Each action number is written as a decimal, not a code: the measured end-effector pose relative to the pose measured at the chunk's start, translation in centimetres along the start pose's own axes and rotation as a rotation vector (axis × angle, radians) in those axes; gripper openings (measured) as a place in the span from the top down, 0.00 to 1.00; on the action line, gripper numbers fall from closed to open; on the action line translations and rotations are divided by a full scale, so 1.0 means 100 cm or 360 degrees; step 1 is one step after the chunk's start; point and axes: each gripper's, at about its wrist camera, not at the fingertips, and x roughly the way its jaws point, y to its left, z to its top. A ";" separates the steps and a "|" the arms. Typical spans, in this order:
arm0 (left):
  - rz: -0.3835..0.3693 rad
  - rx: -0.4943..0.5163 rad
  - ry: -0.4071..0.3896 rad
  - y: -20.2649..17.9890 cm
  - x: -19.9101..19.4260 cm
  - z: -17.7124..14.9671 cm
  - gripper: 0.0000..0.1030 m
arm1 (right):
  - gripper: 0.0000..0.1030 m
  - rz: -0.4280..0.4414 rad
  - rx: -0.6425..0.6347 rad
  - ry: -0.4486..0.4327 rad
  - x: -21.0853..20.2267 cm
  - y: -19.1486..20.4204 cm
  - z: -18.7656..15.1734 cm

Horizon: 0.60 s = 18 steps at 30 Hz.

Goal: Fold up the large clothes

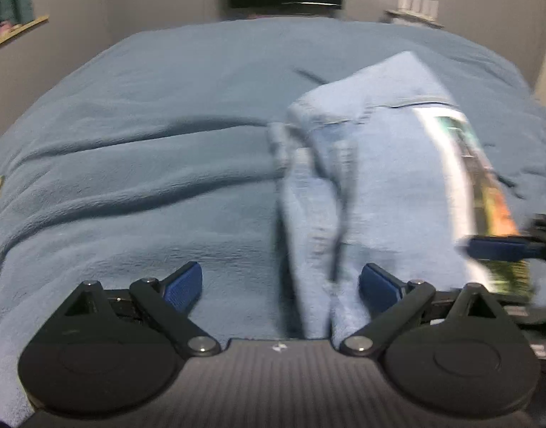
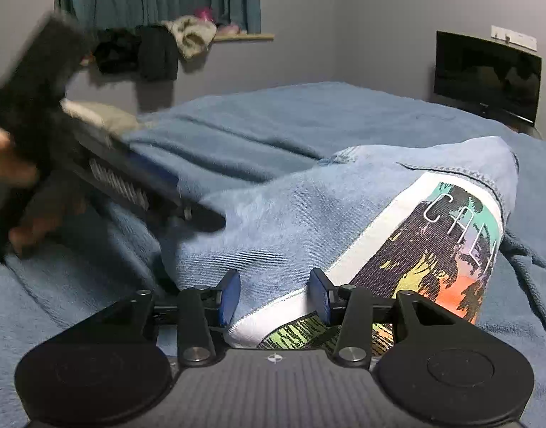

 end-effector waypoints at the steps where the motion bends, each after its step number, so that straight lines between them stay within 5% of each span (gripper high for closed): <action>1: 0.0056 -0.0019 0.0002 0.004 0.004 0.000 0.11 | 0.49 0.0018 0.0050 -0.0038 -0.018 -0.006 0.002; 6: 0.0152 0.0027 0.0066 0.006 0.016 -0.004 0.13 | 0.44 -0.0208 0.0139 -0.0202 -0.047 -0.036 0.014; 11: 0.0172 0.0047 0.0073 0.004 0.020 -0.005 0.13 | 0.45 -0.0428 0.0078 -0.0201 -0.024 -0.073 0.034; 18: 0.0190 0.0068 0.0078 -0.003 0.017 -0.002 0.13 | 0.49 -0.0502 -0.0018 -0.0120 0.035 -0.092 0.047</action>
